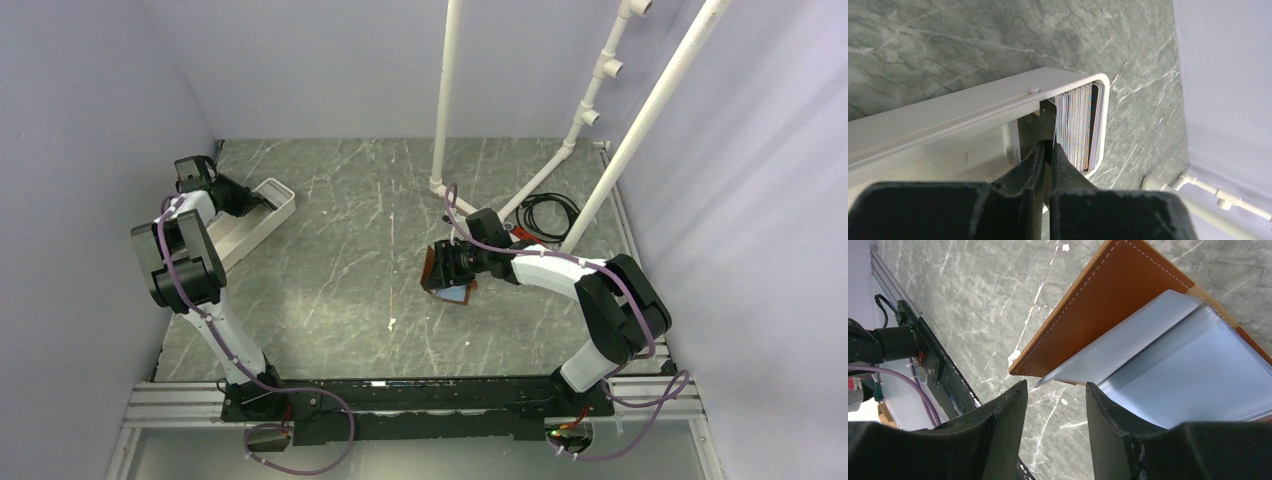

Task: Put the credit cards into the card holder
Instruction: Pick up the credit card from the storage box.

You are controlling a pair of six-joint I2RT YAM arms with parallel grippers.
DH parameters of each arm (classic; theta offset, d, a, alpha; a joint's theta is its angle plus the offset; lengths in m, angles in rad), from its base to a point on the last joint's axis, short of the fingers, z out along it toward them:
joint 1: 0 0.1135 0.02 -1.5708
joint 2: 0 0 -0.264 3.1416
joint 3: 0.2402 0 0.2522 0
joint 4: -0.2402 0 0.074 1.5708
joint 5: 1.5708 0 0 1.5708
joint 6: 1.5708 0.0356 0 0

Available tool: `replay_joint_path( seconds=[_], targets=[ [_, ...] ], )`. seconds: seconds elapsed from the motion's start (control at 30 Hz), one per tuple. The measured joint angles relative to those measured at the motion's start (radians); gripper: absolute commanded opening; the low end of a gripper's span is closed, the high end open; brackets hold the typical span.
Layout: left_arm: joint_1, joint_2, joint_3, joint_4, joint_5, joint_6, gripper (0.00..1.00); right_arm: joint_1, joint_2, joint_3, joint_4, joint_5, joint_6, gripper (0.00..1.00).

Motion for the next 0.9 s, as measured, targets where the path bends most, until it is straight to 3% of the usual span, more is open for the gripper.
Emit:
replay_joint_path(
  seconds=[0.07,0.57,0.77,0.9],
  targets=[
    [0.000,0.000,0.013,-0.027,0.000,0.003,0.00,0.000,0.000,0.000,0.000,0.000,0.000,0.49],
    [-0.018,0.036,0.387,-0.506,-0.025,0.039,0.00,0.000,0.010,0.000,0.000,-0.012,0.000,0.49],
    [-0.109,-0.153,0.240,-0.548,-0.086,0.201,0.00,0.000,0.008,0.001,-0.017,0.010,-0.011,0.49],
    [-0.314,-0.387,0.118,-0.518,-0.031,0.414,0.00,0.000,-0.029,0.001,-0.076,0.059,-0.035,0.49]
  ],
)
